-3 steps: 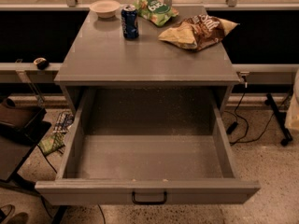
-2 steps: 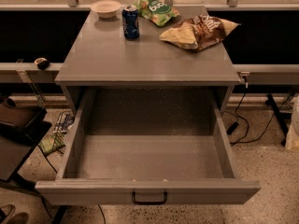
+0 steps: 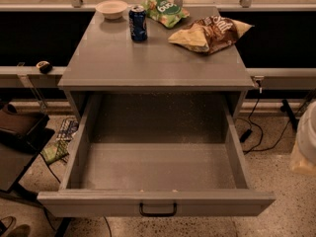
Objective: Close top drawer
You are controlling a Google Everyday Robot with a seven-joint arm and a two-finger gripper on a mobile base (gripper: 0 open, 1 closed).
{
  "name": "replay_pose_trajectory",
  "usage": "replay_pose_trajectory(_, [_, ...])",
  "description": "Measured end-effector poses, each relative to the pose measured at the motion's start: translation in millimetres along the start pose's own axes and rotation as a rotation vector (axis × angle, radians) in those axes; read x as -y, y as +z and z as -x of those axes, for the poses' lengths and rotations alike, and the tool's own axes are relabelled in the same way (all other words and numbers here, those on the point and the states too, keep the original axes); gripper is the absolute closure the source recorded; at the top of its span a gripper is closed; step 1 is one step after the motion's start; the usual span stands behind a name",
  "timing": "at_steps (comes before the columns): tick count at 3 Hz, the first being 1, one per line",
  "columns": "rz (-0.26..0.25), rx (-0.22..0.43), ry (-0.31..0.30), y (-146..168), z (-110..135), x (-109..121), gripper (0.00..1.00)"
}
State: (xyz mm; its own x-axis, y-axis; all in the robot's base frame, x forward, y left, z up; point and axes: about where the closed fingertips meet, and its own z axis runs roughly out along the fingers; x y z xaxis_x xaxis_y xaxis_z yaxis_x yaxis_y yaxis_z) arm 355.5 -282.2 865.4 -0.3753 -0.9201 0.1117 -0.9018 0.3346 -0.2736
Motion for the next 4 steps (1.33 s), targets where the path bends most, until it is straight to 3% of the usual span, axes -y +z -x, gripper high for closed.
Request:
replay_pose_trajectory(1, [0.097, 0.076, 0.018, 34.9, 15.1, -47.0, 1.0])
replay_pose_trajectory(2, [0.149, 0.157, 0.04, 68.5, 32.4, -110.1, 1.0])
replay_pose_trajectory(3, [0.144, 0.216, 0.03, 99.8, 58.8, -149.1, 1.0])
replay_pose_trajectory(4, [0.107, 0.218, 0.005, 134.2, 85.1, -178.2, 1.0])
